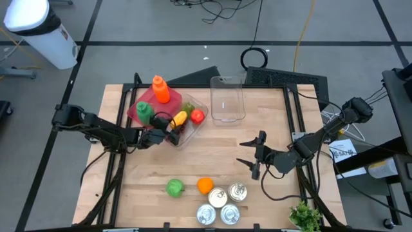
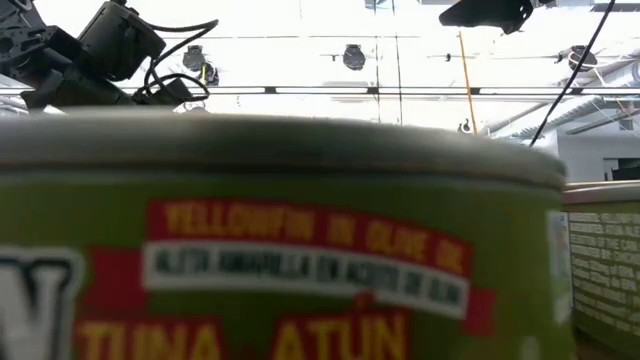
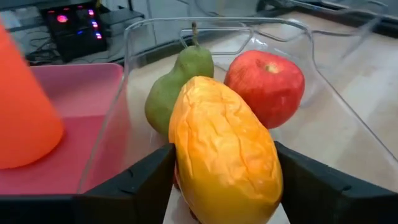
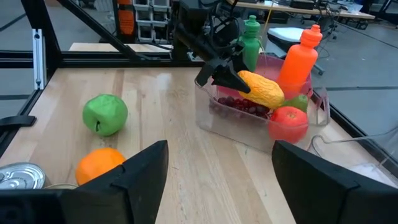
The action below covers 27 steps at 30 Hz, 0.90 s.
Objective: Pick & Place Food Item
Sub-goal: Put the yellow mango into the left transparent bin, then put the orange into the left transparent bin
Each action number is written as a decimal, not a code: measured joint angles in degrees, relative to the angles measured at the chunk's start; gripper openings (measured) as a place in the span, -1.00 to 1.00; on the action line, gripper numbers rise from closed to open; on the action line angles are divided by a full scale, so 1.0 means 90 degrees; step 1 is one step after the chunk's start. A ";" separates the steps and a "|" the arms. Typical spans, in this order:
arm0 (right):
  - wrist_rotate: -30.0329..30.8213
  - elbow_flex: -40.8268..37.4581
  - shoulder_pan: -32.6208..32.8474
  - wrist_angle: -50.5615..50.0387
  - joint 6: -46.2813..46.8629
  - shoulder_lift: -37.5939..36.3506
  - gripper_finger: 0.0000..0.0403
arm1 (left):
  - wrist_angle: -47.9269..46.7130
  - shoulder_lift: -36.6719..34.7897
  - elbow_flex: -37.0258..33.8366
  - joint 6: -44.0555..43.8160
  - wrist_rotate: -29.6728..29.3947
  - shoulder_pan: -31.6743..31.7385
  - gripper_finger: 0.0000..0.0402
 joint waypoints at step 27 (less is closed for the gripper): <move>-0.0002 0.0005 0.0000 -0.0024 0.0000 0.0000 0.33 | 0.0929 -0.0112 0.0007 0.0322 0.0200 -0.0001 0.91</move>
